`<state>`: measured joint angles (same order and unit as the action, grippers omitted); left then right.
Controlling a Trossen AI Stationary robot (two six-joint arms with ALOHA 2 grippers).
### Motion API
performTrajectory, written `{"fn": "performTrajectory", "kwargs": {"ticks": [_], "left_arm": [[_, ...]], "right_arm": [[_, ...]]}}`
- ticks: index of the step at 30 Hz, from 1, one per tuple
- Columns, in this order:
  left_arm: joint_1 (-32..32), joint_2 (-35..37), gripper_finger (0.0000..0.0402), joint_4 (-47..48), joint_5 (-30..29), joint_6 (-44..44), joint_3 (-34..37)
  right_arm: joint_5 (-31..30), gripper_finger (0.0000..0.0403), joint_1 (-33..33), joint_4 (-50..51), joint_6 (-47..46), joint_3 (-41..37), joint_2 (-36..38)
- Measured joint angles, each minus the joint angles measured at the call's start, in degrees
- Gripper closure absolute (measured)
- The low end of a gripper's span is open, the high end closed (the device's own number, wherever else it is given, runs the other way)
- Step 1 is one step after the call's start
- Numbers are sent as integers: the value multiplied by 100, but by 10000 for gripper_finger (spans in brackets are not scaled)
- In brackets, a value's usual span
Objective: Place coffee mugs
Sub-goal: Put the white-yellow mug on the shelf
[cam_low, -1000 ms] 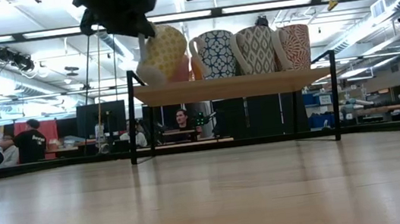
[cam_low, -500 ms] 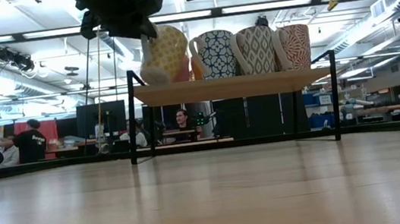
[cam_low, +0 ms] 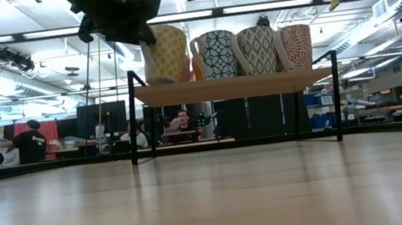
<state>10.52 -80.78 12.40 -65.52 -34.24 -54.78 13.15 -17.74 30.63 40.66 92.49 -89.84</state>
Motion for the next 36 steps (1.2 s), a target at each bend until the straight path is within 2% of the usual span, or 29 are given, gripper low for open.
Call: {"fn": "performTrajectory", "kwargs": {"ticks": [8, 20, 36], "left_arm": [[-3, -1, 311, 3, 203, 640, 0], [-142, -1, 310, -1, 200, 643, 2], [-399, 1, 304, 128, 503, 644, 4]], "right_arm": [[0, 270, 0, 0, -2, 0, 0], [0, 270, 0, 2, -2, 0, 0], [-1, 270, 0, 2, -3, 0, 0]]}}
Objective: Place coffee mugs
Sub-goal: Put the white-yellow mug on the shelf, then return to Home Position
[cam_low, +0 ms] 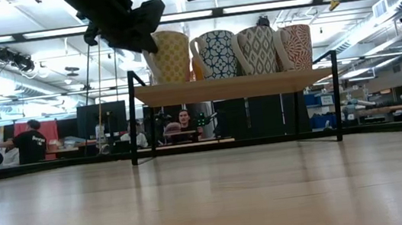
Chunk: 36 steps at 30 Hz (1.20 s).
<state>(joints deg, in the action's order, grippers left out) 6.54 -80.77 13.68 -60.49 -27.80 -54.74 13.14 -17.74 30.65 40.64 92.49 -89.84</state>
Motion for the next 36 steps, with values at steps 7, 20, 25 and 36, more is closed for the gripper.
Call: {"fn": "performTrajectory", "kwargs": {"ticks": [7, 20, 25, 36], "left_arm": [[1, 2, 246, 66, -3, 7, 0], [166, 308, 209, 263, 48, 66, 0], [357, 762, 211, 298, 112, 96, 0], [807, 2169, 212, 299, 650, 1378, 0]], "right_arm": [[0, 270, 0, -2, 1, 0, 0], [-1, 270, 2, -2, -1, -2, 0], [-84, 270, 52, 0, 0, -2, 74], [-611, 270, 445, 461, -427, -4, 1042]]}}
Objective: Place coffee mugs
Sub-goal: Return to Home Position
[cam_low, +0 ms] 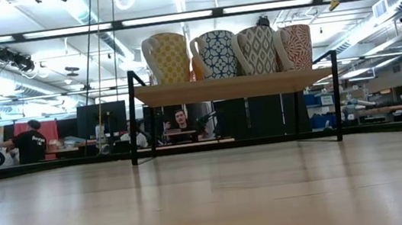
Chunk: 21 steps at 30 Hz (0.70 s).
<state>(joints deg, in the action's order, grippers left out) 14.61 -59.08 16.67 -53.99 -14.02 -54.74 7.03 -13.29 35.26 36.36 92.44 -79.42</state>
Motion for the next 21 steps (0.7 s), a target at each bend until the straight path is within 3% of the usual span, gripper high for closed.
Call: {"fn": "performTrajectory", "kwargs": {"ticks": [10, 16, 19, 21], "left_arm": [[375, 1510, 212, 84, 458, 1187, -2], [567, 2373, 212, 898, 476, 1366, -4], [633, 2762, 212, 1475, 602, 1260, -7], [664, 2989, 212, 1940, 796, 1080, -7]], "right_arm": [[2, 270, 58, 1013, -2014, 0, 1254], [41, 270, 58, 1788, -3033, 1, 1987], [542, 270, 58, 2198, -3090, 0, 2310], [1203, 270, 60, 2156, -3008, -144, 2560]]}}
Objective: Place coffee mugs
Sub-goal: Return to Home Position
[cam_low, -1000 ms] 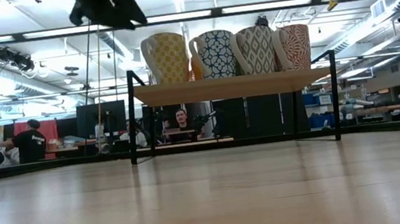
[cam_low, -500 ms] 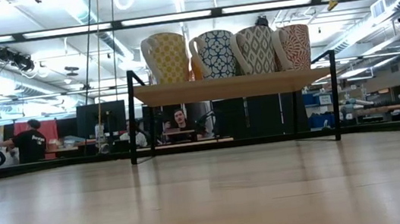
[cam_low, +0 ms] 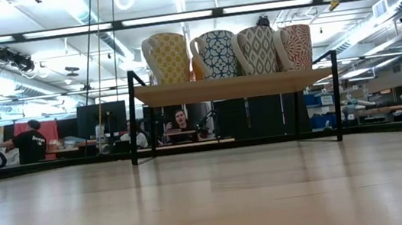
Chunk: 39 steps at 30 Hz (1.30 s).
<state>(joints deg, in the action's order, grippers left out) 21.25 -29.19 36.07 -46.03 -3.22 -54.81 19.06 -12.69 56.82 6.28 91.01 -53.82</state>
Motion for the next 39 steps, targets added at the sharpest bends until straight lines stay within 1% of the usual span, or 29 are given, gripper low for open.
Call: {"fn": "performTrajectory", "kwargs": {"ticks": [2, 3, 6, 9, 13, 17, 20, 23, 27, 29, 33, 36, 39], "left_arm": [[27, 213, 212, 298, 215, -227, 155], [29, 327, 212, 301, 274, -322, 322], [29, 642, 212, -21, 335, -447, 901], [26, 866, 212, -490, 392, -203, 1469], [27, 1063, 212, -1444, 827, 308, 2211], [7, 1097, 212, -2527, 1277, 924, 2935], [-52, 1101, 212, -3055, 1376, 1250, 3360], [-166, 1182, 212, -3286, 1380, 1289, 3658], [-356, 1465, 212, -3503, 1385, 1266, 4017], [-462, 1634, 212, -3653, 1389, 1276, 4228], [-701, 1984, 212, -3875, 1694, 1291, 4551], [-887, 2248, 212, -3875, 1982, 1291, 4725], [-1072, 2478, 212, -3827, 2040, 1296, 4818]], "right_arm": [[658, 270, 2, -317, -15, -309, 302], [875, 270, 4, -524, -67, -500, 447], [1038, 270, 2, -1100, -310, -1159, 963], [859, 270, 2, -1697, -530, -1908, 1467], [620, 270, 0, -2294, -827, -2855, 2013], [392, 270, -1, -2845, -1068, -3680, 2418], [270, 270, -2, -3334, -1252, -4274, 2611], [269, 270, -2, -3728, -1273, -4798, 2777], [272, 270, -3, -4122, -1262, -5420, 3006], [136, 270, -13, -4340, -1263, -5699, 3133], [-148, 270, -17, -4806, -1473, -6205, 3379], [-144, 270, -17, -4991, -1554, -6510, 3568], [-164, 270, -17, -5015, -1558, -6754, 3783]]}}
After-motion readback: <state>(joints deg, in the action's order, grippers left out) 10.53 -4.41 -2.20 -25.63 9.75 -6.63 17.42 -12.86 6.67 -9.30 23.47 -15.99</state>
